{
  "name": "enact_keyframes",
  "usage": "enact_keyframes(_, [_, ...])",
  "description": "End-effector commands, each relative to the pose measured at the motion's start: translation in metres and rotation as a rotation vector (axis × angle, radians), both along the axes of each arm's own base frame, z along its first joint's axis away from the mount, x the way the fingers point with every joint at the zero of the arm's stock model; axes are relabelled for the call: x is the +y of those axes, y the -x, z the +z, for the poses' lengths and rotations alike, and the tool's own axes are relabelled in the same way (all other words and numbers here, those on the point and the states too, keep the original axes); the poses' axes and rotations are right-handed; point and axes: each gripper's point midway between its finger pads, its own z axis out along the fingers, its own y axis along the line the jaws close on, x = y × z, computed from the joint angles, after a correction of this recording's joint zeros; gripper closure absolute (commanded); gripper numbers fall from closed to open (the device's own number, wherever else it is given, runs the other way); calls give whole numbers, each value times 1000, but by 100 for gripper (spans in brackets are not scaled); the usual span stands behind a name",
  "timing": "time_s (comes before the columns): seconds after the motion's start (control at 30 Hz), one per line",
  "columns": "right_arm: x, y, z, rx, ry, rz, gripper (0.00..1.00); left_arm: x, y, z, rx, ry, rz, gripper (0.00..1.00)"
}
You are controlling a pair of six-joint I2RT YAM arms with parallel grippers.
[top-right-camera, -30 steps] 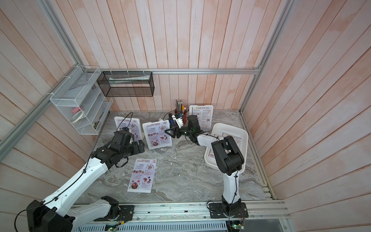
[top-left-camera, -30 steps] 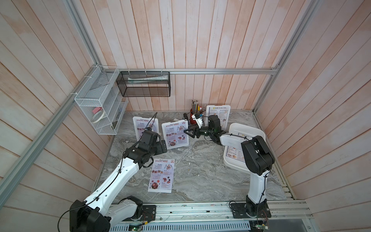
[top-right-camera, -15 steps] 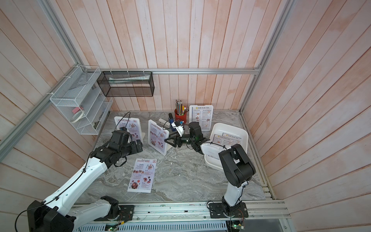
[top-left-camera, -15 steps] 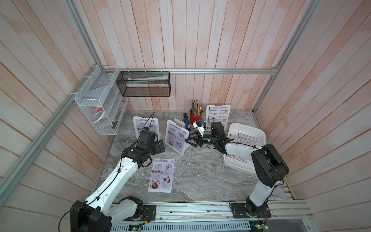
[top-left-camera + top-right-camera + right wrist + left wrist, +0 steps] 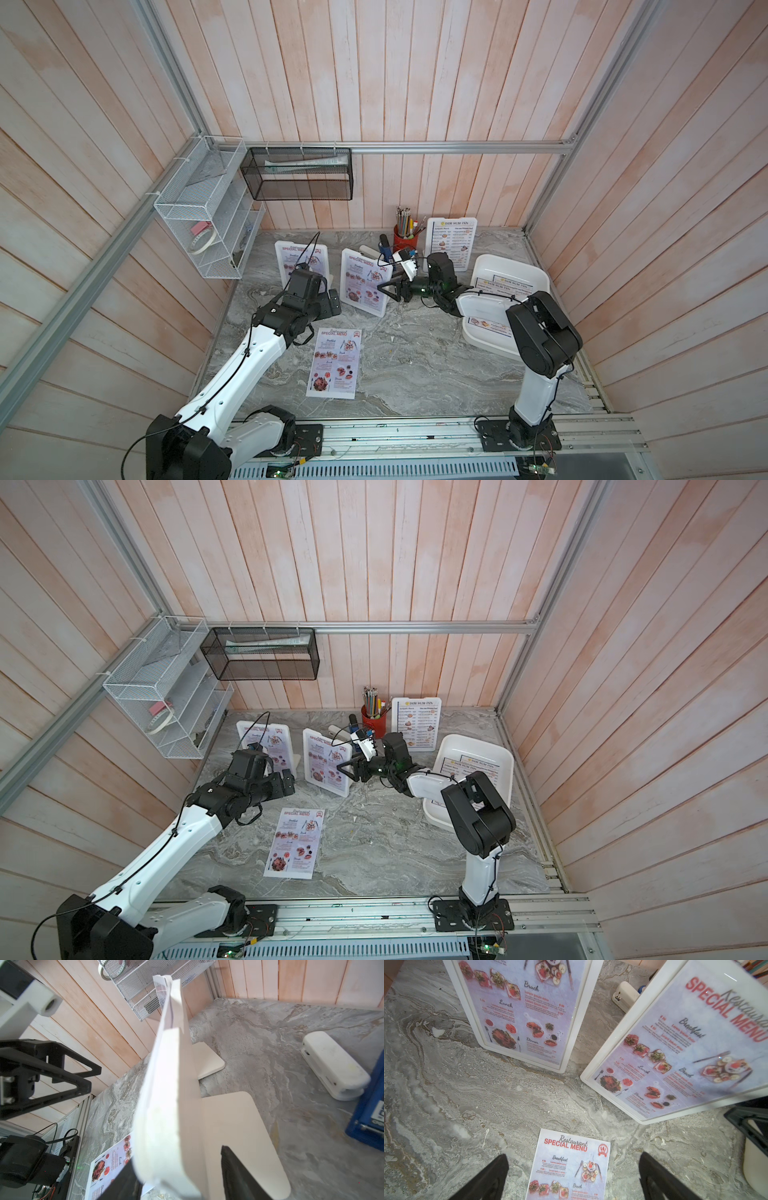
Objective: Replace the menus in the menu holders
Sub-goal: Move the menu holder to the center of the board.
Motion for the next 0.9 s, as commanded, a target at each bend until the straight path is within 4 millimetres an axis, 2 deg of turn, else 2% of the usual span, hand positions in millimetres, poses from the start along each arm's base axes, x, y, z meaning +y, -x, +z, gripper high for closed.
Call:
enact_keyframes(0.0, [4, -13, 2, -1, -27, -33, 45, 1, -2, 1, -6, -6, -8, 0])
enact_keyframes(0.2, [4, -7, 10, -1, -43, -37, 63, 1, -1, 2, -8, -6, -7, 0])
enact_keyframes(0.5, [-19, 10, 27, -62, -51, -114, 77, -7, -4, 0, -6, 32, -28, 0])
enact_keyframes(0.73, [-26, 17, 25, -65, -50, -142, 81, -11, -6, 0, -8, 49, -37, 0])
enact_keyframes(0.87, [-25, 11, 23, -68, -42, -160, 76, -11, -6, 0, -6, 43, -39, 0])
